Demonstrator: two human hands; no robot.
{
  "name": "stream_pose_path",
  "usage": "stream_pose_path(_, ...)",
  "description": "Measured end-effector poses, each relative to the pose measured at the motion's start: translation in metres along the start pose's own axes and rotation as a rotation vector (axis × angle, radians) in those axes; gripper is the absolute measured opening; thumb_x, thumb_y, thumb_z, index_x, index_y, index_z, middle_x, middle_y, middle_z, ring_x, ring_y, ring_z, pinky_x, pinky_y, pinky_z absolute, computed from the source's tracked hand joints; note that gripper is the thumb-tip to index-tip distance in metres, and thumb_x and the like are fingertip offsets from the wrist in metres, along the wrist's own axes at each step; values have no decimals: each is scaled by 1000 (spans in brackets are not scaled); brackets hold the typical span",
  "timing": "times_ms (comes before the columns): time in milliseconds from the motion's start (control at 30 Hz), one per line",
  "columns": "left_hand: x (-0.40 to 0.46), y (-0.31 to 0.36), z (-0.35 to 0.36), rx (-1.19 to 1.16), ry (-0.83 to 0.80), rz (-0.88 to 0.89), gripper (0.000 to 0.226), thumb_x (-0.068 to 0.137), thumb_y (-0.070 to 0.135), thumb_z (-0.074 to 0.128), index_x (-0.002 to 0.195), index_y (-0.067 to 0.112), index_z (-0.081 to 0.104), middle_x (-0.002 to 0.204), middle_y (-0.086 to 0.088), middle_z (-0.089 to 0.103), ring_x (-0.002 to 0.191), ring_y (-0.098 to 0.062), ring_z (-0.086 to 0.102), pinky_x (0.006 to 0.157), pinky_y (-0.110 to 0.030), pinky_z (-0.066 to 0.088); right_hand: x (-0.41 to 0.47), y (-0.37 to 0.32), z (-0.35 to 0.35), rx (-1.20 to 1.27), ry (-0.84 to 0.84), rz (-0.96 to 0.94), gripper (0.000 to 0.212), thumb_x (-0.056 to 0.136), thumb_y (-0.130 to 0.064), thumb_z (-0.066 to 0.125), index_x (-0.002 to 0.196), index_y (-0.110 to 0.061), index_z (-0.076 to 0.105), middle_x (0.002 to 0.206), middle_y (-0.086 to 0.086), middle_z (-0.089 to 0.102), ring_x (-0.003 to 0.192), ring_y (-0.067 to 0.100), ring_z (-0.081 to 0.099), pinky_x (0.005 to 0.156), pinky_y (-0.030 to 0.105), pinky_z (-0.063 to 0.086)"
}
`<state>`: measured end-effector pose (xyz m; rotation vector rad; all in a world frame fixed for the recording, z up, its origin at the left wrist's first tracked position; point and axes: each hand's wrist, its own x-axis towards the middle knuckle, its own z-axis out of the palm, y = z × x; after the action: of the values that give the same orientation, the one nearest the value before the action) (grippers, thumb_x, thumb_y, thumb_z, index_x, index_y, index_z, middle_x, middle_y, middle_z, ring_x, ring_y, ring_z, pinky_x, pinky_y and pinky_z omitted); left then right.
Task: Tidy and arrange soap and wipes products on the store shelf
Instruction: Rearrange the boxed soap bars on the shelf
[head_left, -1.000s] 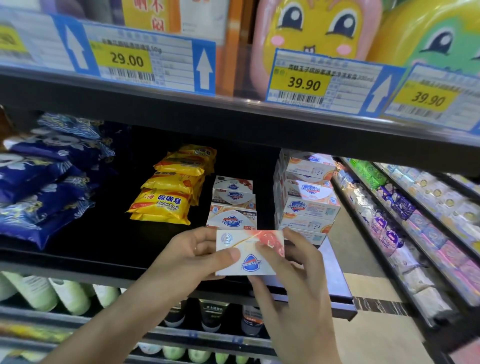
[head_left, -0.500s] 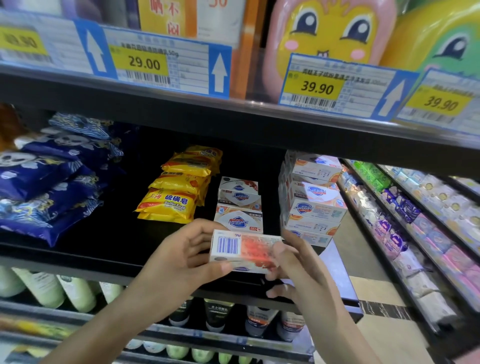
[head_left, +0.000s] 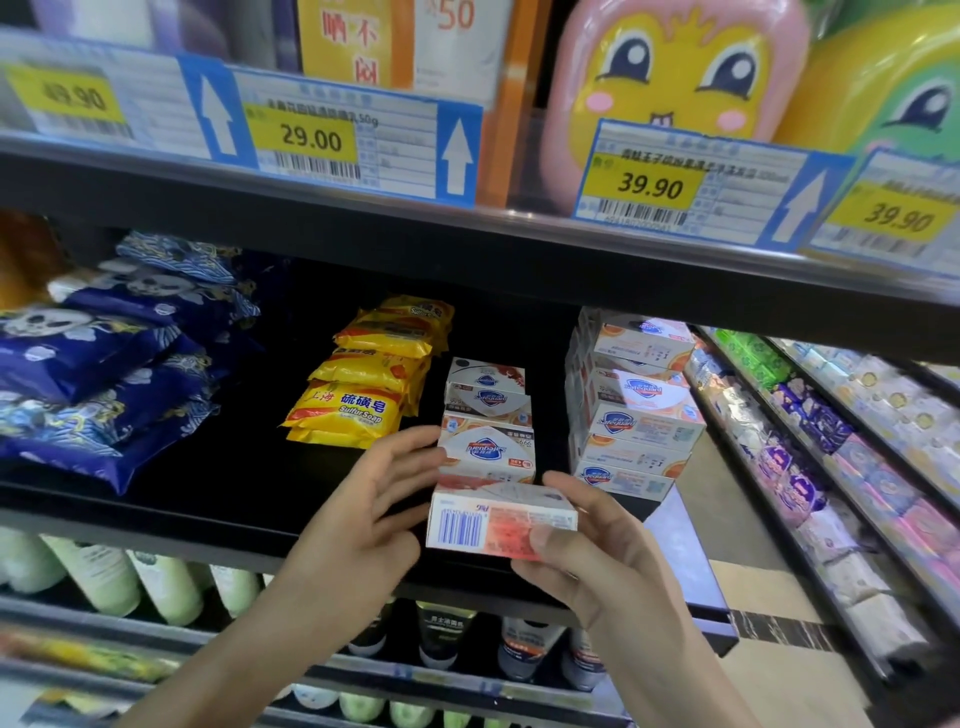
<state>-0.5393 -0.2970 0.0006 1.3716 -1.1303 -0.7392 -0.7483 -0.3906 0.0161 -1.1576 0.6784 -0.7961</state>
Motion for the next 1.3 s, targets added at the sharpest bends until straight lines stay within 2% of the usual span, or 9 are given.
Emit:
stream_pose_path(100, 7, 5, -5, -184, 73, -179, 60, 97, -21, 46, 130, 27, 62, 123, 3, 76, 116, -12, 72, 83, -23, 62, -2, -2, -1, -71, -15, -72, 59, 67, -7, 74, 124, -20, 63, 114, 5, 77, 106, 24, 74, 80, 33, 62)
stream_pose_path(167, 10, 14, -6, -259, 59, -312, 24, 105, 14, 57, 125, 21, 68, 112, -3, 80, 102, -19, 77, 74, -28, 64, -3, -2, -2, -123, -33, -121, 62, 68, -4, 73, 125, -22, 60, 116, 2, 76, 103, 20, 75, 77, 29, 60)
stream_pose_path(300, 11, 26, -7, -310, -105, -457, 46, 75, 64, 76, 102, 27, 82, 105, -11, 80, 98, -27, 79, 77, -38, 65, -4, -1, -1, -197, -69, -192, 62, 68, 4, 69, 114, -36, 63, 119, -3, 73, 106, 15, 73, 70, 28, 58)
stream_pose_path(533, 2, 24, -2, -177, -245, -383, 54, 69, 57, 79, 116, 30, 77, 120, -1, 78, 114, -14, 73, 85, -26, 61, -7, 2, 1, -247, -158, -252, 61, 70, 11, 62, 111, -35, 59, 119, -5, 71, 90, 8, 67, 57, 25, 46)
stream_pose_path(733, -3, 24, -3, -162, -243, -307, 49, 75, 57, 79, 117, 34, 75, 123, 2, 77, 117, -13, 71, 88, -22, 60, -12, -1, -2, -340, -174, -267, 64, 74, 5, 65, 118, -40, 56, 119, -9, 71, 105, 14, 70, 73, 24, 55)
stream_pose_path(900, -3, 25, -5, -153, -186, -185, 43, 74, 43, 86, 114, 36, 72, 126, 0, 74, 115, -19, 73, 90, -31, 62, -17, -8, -1, -550, -113, -325, 72, 80, -26, 77, 136, -58, 44, 138, -9, 61, 127, 9, 60, 93, 19, 54)
stream_pose_path(1033, -4, 26, -2, -178, -156, -106, 47, 70, 38, 89, 114, 37, 73, 124, -2, 75, 116, -21, 72, 92, -28, 60, -9, -21, 4, -467, 22, -153, 46, 80, -56, 72, 124, -52, 59, 115, -20, 71, 93, 3, 68, 69, 17, 54)
stream_pose_path(1133, -5, 24, -2, -156, -139, -49, 46, 72, 31, 89, 115, 39, 72, 124, 0, 75, 118, -17, 71, 93, -21, 57, -7, -33, 5, -443, -11, 88, 47, 80, -79, 61, 111, -45, 71, 80, -7, 72, 66, 15, 61, 54, 24, 47)
stream_pose_path(1300, -7, 20, -4, -156, -154, 2, 48, 76, 19, 90, 118, 36, 72, 129, 2, 73, 125, -15, 67, 93, -19, 57, -4, -35, 3, -226, -137, 183, 58, 77, -67, 71, 112, -21, 77, 110, 10, 75, 57, 20, 55, 42, 26, 39)
